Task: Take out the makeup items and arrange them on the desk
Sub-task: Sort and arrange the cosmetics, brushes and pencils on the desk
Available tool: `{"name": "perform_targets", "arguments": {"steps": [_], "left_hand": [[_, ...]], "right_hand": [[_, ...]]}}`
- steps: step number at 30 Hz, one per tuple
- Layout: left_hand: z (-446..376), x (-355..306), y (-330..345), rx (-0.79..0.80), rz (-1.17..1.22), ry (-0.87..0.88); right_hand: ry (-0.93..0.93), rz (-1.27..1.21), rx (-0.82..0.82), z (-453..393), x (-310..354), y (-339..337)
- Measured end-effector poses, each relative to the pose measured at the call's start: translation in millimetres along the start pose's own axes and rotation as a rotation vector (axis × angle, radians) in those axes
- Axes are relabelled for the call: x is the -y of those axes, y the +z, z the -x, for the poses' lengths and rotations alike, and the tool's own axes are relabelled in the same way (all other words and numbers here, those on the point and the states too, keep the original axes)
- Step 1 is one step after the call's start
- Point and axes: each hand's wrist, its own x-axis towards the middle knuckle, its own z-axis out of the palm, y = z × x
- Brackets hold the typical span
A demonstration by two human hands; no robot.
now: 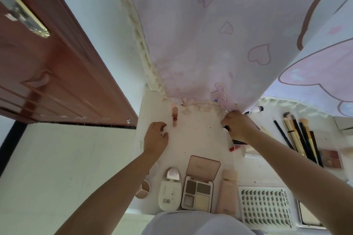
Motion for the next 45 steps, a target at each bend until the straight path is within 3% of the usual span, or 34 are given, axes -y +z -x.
{"name": "perform_targets", "arguments": {"steps": [3, 7, 9, 12, 14, 16, 19, 22, 25, 30, 32, 36, 39, 42, 45], "left_hand": [[7.3, 0.4, -5.6, 0.076, -0.083, 0.061], [10.7, -15.5, -11.7, 0.199, -0.224, 0.185], [12.1, -27.9, -13.0, 0.225, -0.229, 0.219], [16.3, -47.4, -12.7, 0.306, -0.178, 0.233], [19.6, -62.6, -10.6, 0.391, -0.025, 0.177], [22.5, -81.0, -8.7, 0.483, 0.289, 0.062], [26.2, -107.8, -6.8, 0.513, 0.627, 0.011], [28.5, -128.2, -3.4, 0.495, 0.791, 0.03], [30.5, -146.8, -4.8, 0.522, 0.969, -0.061], [23.0, -179.8, -15.0, 0.557, 1.258, -0.119], [18.5, -190.2, -21.2, 0.539, 1.141, -0.094], [8.4, -201.9, -30.2, 0.488, 0.303, 0.206], [10.5, -208.9, -40.2, 0.531, -0.227, 0.408], [20.4, -222.0, -45.1, 0.533, -0.335, 0.576], [29.3, -232.2, -48.2, 0.419, -0.349, 0.737]], "right_hand": [[-0.016, 0.09, 0.035, -2.5, 6.7, -0.6], [-0.047, 0.099, -0.099, -2.6, 7.7, -9.5], [-0.037, -0.129, -0.263, 4.7, 9.5, -17.5], [0.088, -0.697, -0.466, 25.5, 11.8, -32.3], [0.192, -1.073, -0.497, 42.2, 10.6, -37.9], [0.217, -1.432, -0.472, 59.7, 11.8, -40.2], [0.177, -1.7, -0.45, 80.7, 16.2, -41.3], [0.148, -1.741, -0.44, 92.7, 22.0, -42.5], [0.154, -1.748, -0.452, 100.2, 23.8, -47.0], [0.2, -1.596, -0.555, 108.4, 16.3, -67.9], [0.257, -1.53, -0.603, 109.7, 7.0, -77.7], [0.293, -1.459, -0.629, 113.8, -11.6, -94.3], [0.31, -1.482, -0.497, 119.1, -15.1, -104.9], [0.323, -1.456, -0.364, 123.7, -10.2, -112.7], [0.339, -1.464, -0.345, 126.7, -3.3, -124.5]]}}
